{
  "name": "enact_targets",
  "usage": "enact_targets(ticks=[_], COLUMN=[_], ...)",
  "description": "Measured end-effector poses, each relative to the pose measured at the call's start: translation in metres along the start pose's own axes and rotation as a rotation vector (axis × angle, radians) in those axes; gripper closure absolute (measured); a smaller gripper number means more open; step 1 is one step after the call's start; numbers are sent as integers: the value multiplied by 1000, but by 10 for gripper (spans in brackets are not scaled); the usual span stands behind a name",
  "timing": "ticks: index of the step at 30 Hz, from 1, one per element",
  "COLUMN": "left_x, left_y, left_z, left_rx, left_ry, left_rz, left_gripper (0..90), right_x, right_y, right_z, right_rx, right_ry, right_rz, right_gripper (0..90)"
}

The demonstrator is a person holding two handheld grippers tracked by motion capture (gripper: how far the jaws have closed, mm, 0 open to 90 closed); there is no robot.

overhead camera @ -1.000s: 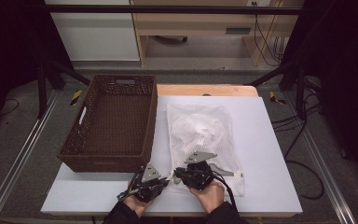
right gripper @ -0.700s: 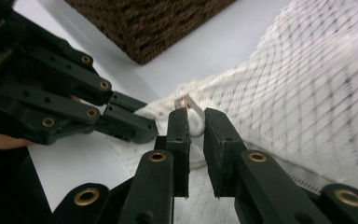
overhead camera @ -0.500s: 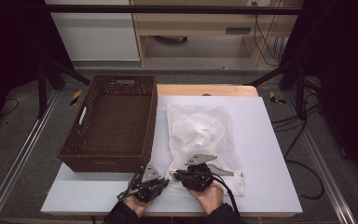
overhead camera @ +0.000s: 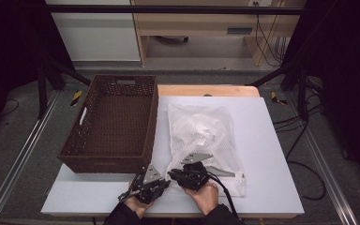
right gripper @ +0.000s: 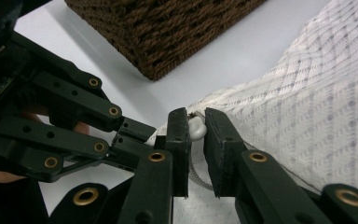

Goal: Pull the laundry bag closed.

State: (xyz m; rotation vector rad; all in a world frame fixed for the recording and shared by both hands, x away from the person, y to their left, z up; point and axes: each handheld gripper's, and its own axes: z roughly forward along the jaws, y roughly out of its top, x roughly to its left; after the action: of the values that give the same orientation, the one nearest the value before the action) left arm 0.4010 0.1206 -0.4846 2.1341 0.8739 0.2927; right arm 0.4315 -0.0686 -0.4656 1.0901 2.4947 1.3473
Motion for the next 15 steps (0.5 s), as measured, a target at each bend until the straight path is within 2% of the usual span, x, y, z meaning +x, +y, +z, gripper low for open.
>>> enact_targets(ticks=[2,11,15], left_x=[0,-1,0], left_y=[0,1,1], left_z=[0,0,1], left_rx=[1,2,0], left_ry=[0,-6,-4], left_rz=[1,1,2], left_gripper=[854,827,835], right_x=[0,-2,0], right_y=[1,6,9], right_z=[-1,-10,-12], right_rx=[-4,-37,-34], right_ry=[12,10,-21], right_rz=[12,22,6], right_gripper=[813,820,822])
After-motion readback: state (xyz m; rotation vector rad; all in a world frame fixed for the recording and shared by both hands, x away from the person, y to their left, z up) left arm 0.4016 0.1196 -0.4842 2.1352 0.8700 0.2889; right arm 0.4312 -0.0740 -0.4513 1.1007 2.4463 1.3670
